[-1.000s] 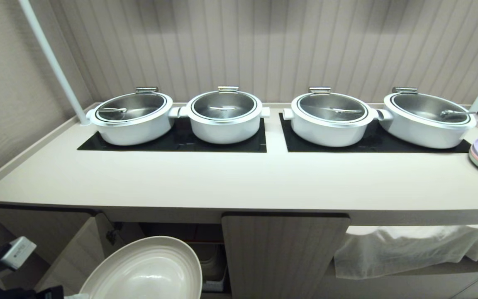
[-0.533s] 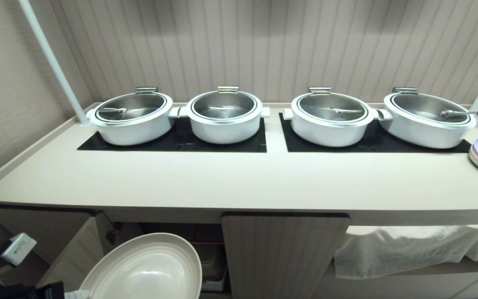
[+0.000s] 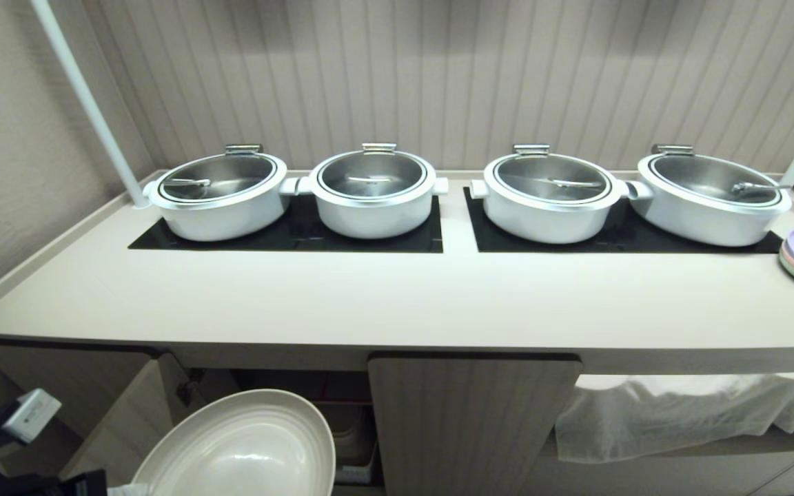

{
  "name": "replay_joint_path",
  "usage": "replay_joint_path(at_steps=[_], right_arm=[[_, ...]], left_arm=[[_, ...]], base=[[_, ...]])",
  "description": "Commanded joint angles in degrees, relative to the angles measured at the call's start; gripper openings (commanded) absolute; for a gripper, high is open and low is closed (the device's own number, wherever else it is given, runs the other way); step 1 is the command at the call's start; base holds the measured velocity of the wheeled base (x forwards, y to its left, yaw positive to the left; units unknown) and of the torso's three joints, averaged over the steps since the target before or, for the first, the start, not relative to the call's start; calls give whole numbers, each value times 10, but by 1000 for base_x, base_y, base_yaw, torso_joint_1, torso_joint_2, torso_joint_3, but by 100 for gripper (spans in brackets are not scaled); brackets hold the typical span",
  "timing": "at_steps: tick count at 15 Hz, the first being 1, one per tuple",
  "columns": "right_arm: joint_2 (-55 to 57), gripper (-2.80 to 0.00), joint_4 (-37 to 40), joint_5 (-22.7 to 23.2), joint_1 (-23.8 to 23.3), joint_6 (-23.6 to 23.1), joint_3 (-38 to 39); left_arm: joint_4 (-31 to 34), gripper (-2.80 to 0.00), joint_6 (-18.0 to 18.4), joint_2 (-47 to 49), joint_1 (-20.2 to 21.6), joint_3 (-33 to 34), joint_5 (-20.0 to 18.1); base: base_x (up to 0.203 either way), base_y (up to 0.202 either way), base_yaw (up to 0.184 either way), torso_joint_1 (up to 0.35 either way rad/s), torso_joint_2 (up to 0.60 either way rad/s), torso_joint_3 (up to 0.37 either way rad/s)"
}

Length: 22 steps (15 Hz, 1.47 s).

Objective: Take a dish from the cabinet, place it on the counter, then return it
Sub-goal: Place it on the table

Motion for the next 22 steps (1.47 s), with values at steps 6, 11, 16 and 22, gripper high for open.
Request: replay_joint_path(at_steps=[6, 11, 16, 22], right_arm=[[0, -280, 0, 1, 0, 0, 0], [0, -280, 0, 0, 0, 0, 0], [0, -280, 0, 1, 0, 0, 0], [1, -280, 0, 1, 0, 0, 0]], left_arm=[[0, -280, -2, -11, 1, 11, 6], [1, -280, -4, -18, 2, 28, 7], [1, -280, -5, -22, 2, 32, 6], [1, -280, -5, -29, 2, 39, 5]], base=[[0, 0, 0, 0, 0, 0], [0, 0, 0, 0, 0, 0], [0, 0, 0, 0, 0, 0], [0, 0, 0, 0, 0, 0]])
